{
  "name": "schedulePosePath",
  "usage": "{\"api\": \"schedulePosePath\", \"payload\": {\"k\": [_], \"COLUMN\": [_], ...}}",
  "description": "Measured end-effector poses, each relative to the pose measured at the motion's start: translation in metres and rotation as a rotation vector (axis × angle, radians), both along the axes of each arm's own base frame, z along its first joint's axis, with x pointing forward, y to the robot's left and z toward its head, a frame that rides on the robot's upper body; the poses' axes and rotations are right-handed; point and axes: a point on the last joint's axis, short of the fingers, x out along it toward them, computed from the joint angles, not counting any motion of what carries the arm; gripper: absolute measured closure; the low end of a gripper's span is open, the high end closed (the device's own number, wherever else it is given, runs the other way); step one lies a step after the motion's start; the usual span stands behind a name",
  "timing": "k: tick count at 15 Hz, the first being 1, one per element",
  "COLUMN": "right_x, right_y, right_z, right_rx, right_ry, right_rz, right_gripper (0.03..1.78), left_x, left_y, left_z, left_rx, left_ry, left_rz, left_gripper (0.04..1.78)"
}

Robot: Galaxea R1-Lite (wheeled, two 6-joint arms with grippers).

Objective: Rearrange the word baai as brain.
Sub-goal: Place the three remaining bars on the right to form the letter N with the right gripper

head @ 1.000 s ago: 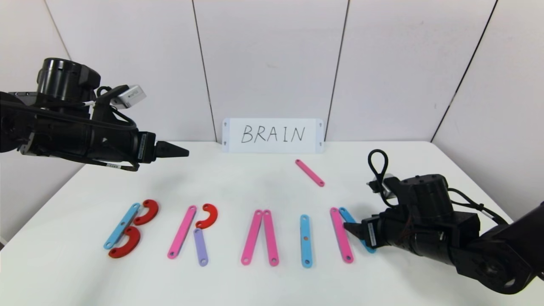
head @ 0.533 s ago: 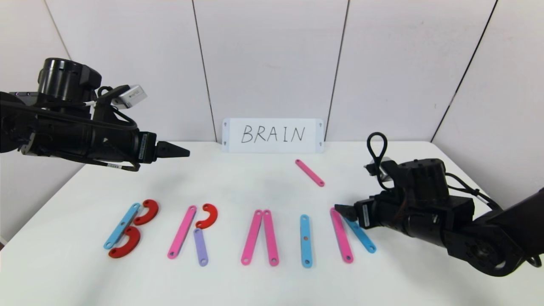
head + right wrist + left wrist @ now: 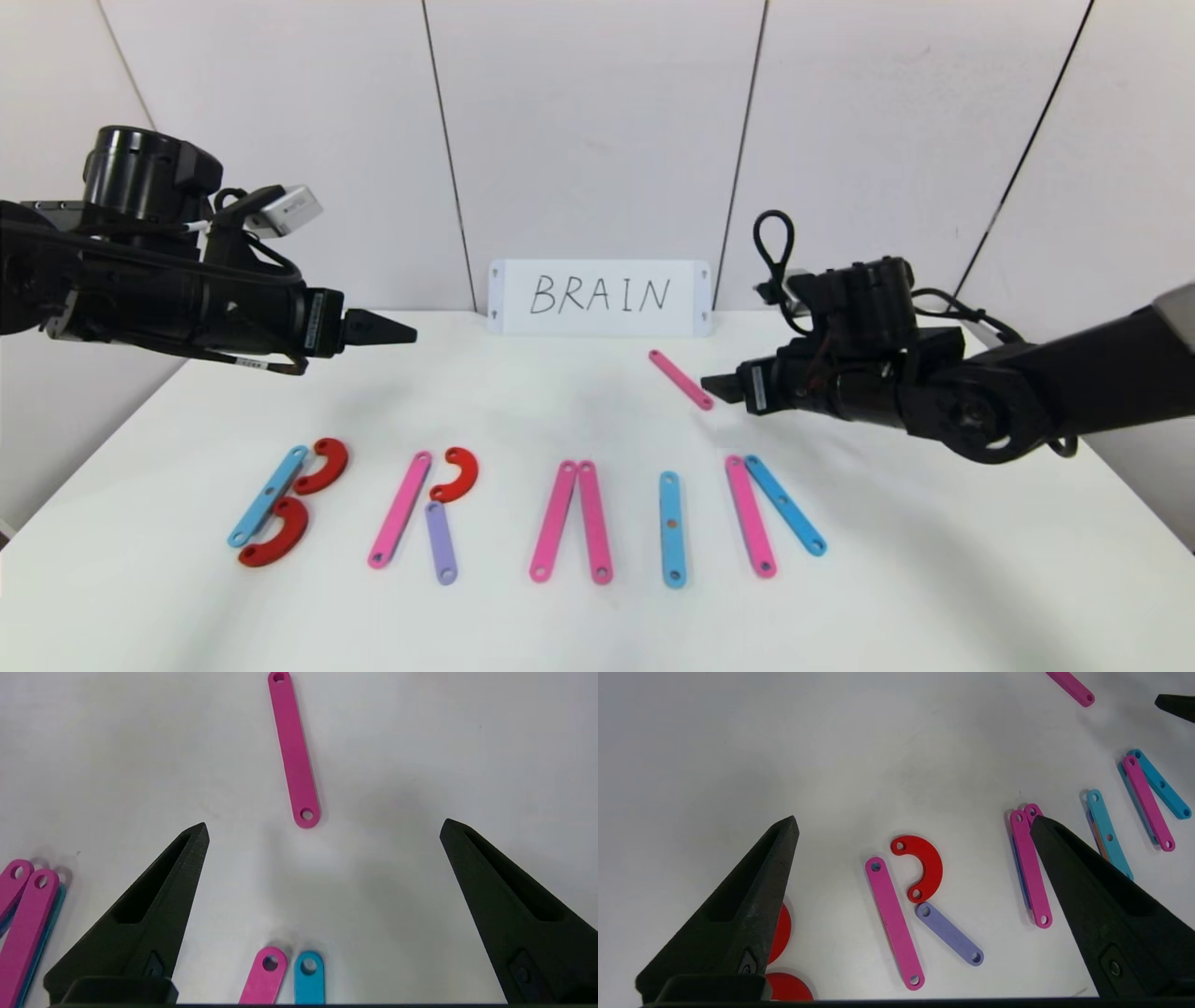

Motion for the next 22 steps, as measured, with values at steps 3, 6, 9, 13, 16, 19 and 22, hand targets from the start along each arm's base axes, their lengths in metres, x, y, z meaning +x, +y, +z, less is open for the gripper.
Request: {"api": "schedulePosePath", "payload": {"k": [3, 6, 9, 13, 16, 19, 22], "right_x": [0.018, 0.034, 0.05, 0.067, 0.075, 0.079, 0.081], "right_y": [0.009, 0.017, 0.026, 0.034, 0.038, 0.039, 0.04], "right_z": [0.002, -0.003, -0.013, -0.03, -0.04, -0.051, -0.056], "right_rx": [-0.031, -0.08, -0.1, -0.106, -0.104, -0.109, -0.109], "right_ry": [0.005, 0.017, 0.023, 0.025, 0.027, 0.04, 0.048], "right_rz": [0.028, 0.07, 0.089, 0.095, 0.093, 0.094, 0.09], "right_gripper": [0.08, 0.08, 0.08, 0.08, 0.08, 0.08, 0.16], "left_x": [0.0, 0.001, 0.002, 0.003, 0.005, 0.005, 0.006], "left_y": [0.0, 0.0, 0.0, 0.0, 0.0, 0.0, 0.0], "left_z": [0.0, -0.001, -0.002, -0.003, -0.005, -0.006, -0.006], "left_rx": [-0.001, 0.0, 0.001, 0.001, 0.001, 0.001, 0.002], "left_ry": [-0.001, 0.001, 0.006, 0.01, 0.014, 0.016, 0.017], "left_rz": [0.0, 0.0, 0.001, 0.001, 0.002, 0.002, 0.002], "left_gripper": [0.09, 0.09, 0.09, 0.09, 0.09, 0.09, 0.09]}}
